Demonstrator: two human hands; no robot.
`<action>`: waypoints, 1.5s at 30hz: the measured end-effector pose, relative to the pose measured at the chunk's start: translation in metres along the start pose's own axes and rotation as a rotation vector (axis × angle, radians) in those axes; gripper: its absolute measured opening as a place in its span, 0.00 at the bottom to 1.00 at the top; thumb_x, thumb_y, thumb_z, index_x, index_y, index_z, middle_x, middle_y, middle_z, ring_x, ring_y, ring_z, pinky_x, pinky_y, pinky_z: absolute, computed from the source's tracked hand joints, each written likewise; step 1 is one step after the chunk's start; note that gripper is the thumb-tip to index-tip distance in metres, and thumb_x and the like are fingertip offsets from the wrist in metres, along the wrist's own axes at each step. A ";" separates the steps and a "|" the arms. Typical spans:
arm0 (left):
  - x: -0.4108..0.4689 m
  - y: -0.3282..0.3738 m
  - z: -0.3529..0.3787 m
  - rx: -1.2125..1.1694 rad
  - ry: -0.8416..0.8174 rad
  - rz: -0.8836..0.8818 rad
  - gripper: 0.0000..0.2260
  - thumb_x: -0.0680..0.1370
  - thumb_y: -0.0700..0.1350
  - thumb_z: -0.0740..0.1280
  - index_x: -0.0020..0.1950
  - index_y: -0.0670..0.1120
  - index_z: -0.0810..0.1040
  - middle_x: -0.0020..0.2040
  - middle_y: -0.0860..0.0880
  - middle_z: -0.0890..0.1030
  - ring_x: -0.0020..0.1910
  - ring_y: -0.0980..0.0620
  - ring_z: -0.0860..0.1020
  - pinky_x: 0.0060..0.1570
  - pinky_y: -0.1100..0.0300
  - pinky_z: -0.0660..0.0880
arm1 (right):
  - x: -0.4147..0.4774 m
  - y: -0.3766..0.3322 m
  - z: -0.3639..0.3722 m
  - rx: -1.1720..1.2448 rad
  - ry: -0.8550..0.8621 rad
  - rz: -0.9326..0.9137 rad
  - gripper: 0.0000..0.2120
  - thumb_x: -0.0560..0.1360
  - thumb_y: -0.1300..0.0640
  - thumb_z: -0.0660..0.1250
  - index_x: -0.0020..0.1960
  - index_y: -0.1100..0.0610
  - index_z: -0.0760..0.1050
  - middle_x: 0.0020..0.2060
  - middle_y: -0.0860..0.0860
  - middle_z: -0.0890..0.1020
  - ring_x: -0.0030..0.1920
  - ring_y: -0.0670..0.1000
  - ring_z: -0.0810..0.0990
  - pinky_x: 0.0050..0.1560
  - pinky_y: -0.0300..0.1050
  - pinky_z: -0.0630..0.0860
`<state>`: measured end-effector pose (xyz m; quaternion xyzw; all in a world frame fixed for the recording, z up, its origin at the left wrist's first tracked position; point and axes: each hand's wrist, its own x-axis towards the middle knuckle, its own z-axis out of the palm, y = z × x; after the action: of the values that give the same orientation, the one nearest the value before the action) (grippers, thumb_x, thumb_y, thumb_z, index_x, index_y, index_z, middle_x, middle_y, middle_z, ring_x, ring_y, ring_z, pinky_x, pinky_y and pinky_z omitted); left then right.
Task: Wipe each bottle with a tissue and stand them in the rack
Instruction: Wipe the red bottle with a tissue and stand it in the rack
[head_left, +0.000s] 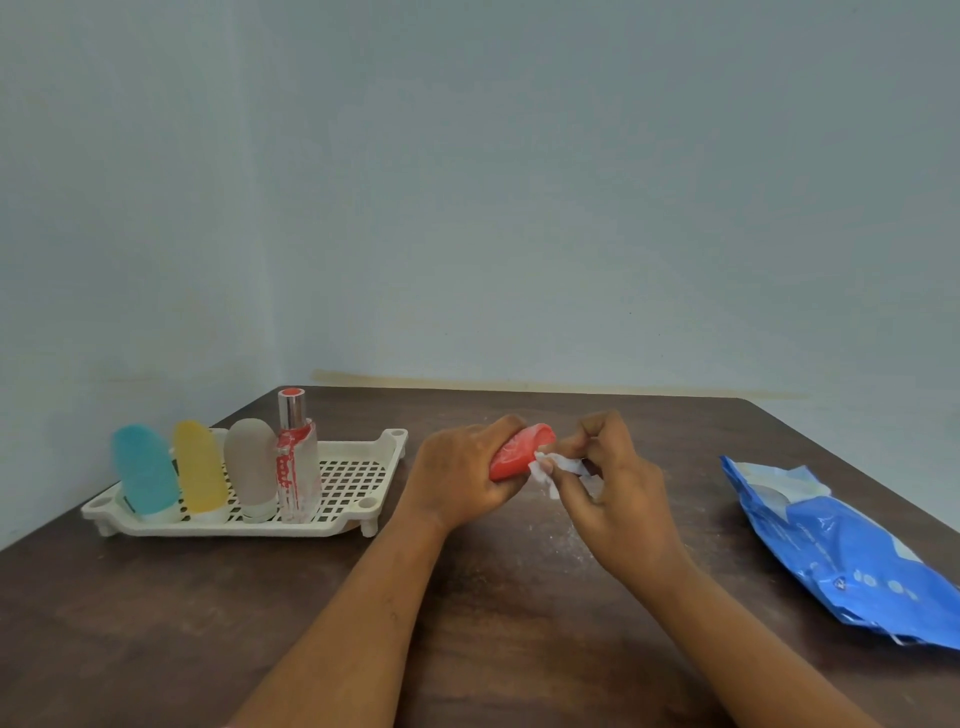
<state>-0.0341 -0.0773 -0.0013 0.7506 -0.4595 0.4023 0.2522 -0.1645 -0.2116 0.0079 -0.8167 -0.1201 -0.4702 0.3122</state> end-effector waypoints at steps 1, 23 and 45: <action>0.000 0.000 0.000 -0.002 0.005 -0.001 0.18 0.72 0.61 0.66 0.58 0.53 0.76 0.40 0.53 0.83 0.34 0.54 0.80 0.33 0.65 0.70 | 0.000 0.000 0.000 0.008 -0.001 -0.004 0.15 0.73 0.55 0.69 0.45 0.42 0.62 0.38 0.48 0.81 0.42 0.45 0.79 0.39 0.36 0.76; -0.001 -0.001 -0.003 0.024 -0.065 0.010 0.21 0.72 0.61 0.68 0.60 0.52 0.77 0.44 0.53 0.84 0.37 0.54 0.81 0.36 0.74 0.61 | -0.001 0.001 0.000 -0.021 -0.034 -0.066 0.17 0.74 0.55 0.68 0.45 0.40 0.60 0.38 0.47 0.80 0.41 0.46 0.78 0.38 0.35 0.75; 0.013 0.016 -0.015 -0.610 0.334 -0.696 0.10 0.72 0.58 0.72 0.42 0.56 0.74 0.36 0.53 0.80 0.36 0.54 0.79 0.40 0.58 0.76 | 0.005 0.039 -0.007 -0.413 -0.133 0.117 0.07 0.76 0.62 0.62 0.45 0.51 0.70 0.40 0.51 0.78 0.38 0.48 0.72 0.35 0.44 0.73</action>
<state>-0.0505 -0.0796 0.0179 0.6768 -0.2315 0.2559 0.6503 -0.1483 -0.2467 -0.0007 -0.8980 0.0058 -0.4112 0.1566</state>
